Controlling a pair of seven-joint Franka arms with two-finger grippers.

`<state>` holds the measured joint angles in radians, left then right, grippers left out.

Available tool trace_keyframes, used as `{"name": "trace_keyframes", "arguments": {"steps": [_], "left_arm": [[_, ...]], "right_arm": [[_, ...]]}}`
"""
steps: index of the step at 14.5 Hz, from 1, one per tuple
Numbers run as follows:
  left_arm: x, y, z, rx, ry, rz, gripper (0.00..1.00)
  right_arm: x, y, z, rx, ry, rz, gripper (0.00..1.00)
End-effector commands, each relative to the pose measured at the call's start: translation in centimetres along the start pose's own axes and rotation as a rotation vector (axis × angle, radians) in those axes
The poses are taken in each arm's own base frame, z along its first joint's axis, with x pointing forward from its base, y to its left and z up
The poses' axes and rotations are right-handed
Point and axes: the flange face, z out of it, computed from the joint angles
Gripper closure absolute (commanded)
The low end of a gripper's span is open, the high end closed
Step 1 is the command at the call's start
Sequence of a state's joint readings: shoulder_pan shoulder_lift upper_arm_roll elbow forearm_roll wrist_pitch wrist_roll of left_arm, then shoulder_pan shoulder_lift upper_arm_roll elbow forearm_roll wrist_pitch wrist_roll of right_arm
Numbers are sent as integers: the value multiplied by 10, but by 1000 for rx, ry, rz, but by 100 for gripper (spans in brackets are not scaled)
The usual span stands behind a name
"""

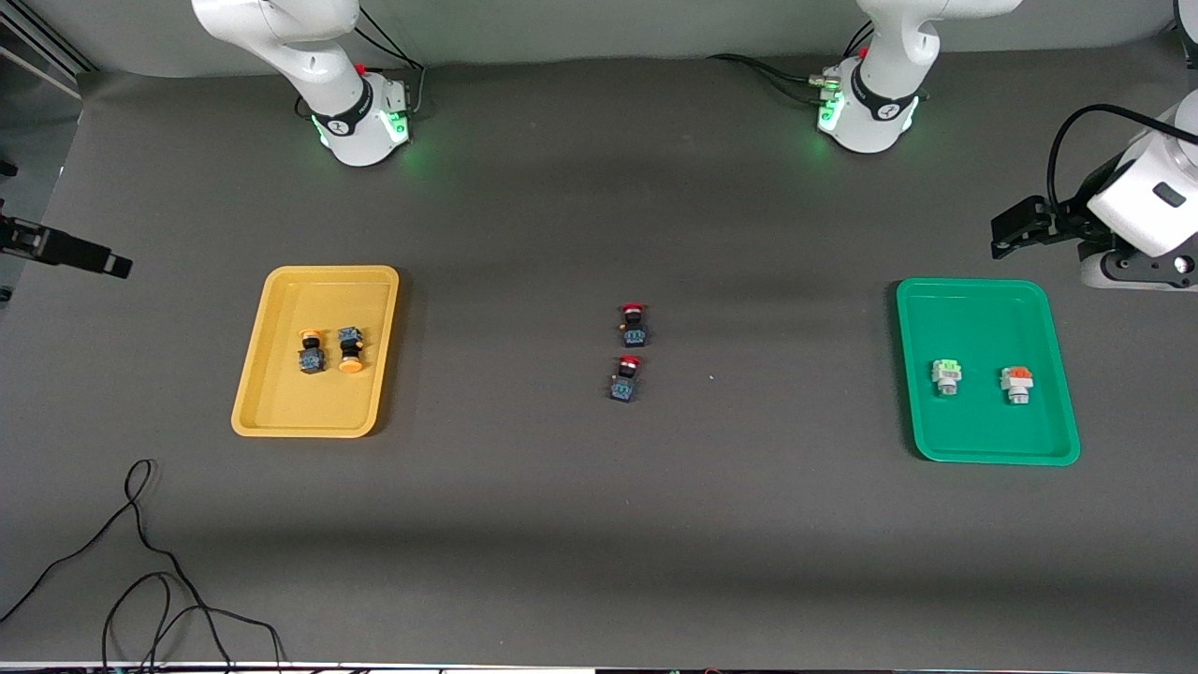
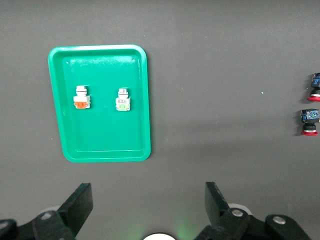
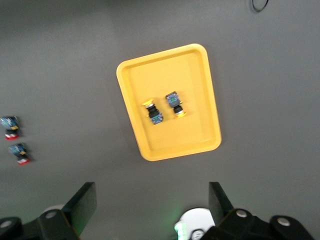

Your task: Place green and yellow buttons in trays

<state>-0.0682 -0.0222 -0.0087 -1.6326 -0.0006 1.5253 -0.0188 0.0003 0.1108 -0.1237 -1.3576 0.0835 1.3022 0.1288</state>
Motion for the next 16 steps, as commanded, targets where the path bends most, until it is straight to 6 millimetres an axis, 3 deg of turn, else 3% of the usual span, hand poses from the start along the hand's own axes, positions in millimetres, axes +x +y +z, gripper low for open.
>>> {"name": "trace_keyframes", "arguments": {"steps": [1, 4, 7, 11, 16], "left_arm": [[3, 0, -5, 14, 7, 9, 0], [3, 0, -5, 14, 6, 9, 0], [3, 1, -5, 14, 6, 10, 0], [2, 0, -6, 13, 7, 10, 0], [2, 0, -6, 13, 7, 9, 0]], "right_arm": [[-14, 6, 5, -25, 29, -79, 1], [-35, 6, 13, -42, 51, -159, 1], [-43, 3, 22, -59, 58, -215, 1], [-30, -7, 28, -64, 50, -231, 1], [-31, -9, 26, -65, 52, -232, 1]]}}
